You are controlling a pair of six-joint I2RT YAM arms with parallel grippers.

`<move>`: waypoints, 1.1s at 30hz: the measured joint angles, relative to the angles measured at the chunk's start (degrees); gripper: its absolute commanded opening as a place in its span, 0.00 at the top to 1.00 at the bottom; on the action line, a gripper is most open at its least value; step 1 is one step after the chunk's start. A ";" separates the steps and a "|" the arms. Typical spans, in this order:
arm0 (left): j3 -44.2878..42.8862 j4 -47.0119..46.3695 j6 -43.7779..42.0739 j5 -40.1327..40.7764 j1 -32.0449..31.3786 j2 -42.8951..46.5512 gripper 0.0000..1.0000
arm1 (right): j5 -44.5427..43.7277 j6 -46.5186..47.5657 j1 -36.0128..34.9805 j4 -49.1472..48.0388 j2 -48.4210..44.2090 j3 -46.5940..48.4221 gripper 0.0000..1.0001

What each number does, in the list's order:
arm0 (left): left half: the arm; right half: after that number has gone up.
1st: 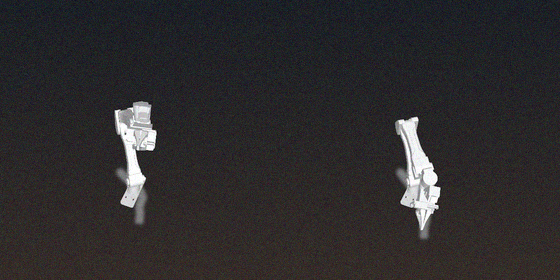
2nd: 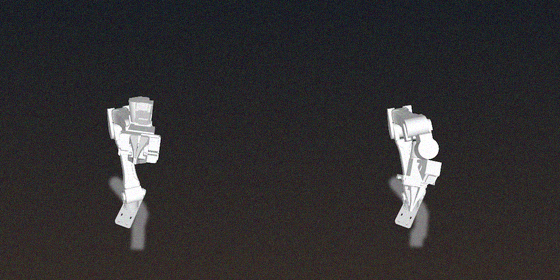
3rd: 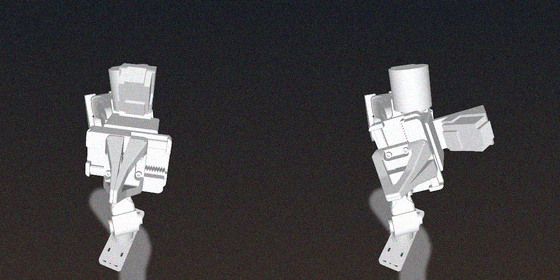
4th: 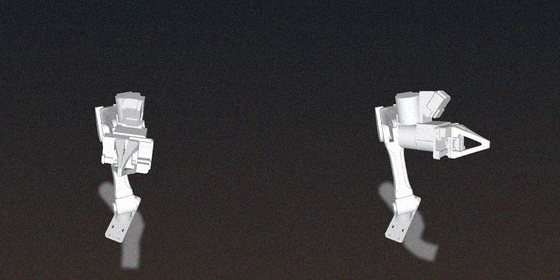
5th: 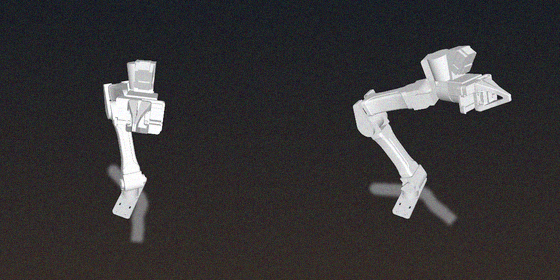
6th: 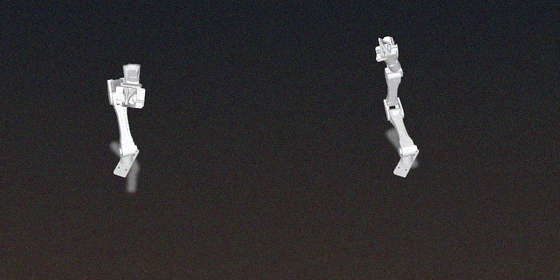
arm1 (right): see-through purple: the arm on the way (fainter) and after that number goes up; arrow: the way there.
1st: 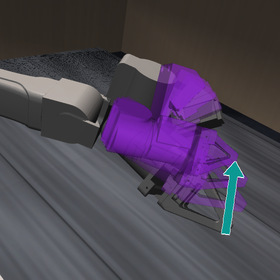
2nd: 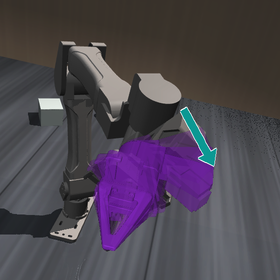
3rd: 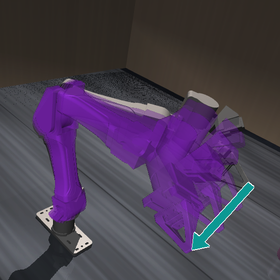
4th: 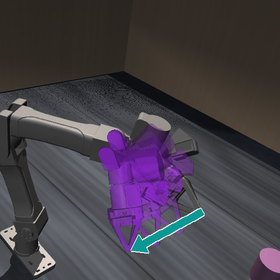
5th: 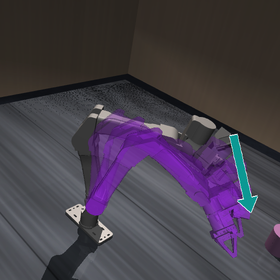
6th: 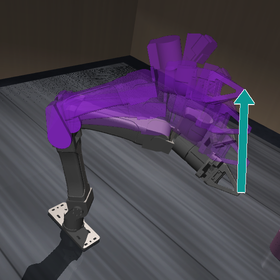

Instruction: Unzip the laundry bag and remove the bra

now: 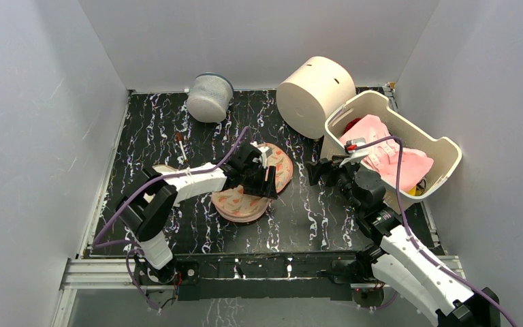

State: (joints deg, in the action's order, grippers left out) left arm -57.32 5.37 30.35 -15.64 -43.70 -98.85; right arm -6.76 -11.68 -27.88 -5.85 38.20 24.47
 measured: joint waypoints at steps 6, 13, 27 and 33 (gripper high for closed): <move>0.42 -1.09 -1.44 0.24 0.02 3.67 0.18 | -0.42 -0.02 0.00 0.00 -0.17 0.00 0.02; 2.69 -2.27 -4.46 1.70 0.42 13.60 0.05 | -0.68 -0.02 0.00 0.00 0.22 0.00 0.02; 9.94 -1.55 -8.09 1.44 31.28 39.08 0.02 | 0.74 -1.90 0.00 3.89 2.08 0.63 0.02; 2.86 0.42 -10.40 3.19 35.34 40.15 0.02 | 1.84 -3.06 0.00 7.65 3.98 6.93 0.02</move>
State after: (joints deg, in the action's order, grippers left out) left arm -54.46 5.78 19.94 -12.45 -8.36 -58.70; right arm -4.93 -14.74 -27.88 1.80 42.17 31.40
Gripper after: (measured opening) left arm 0.983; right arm 0.980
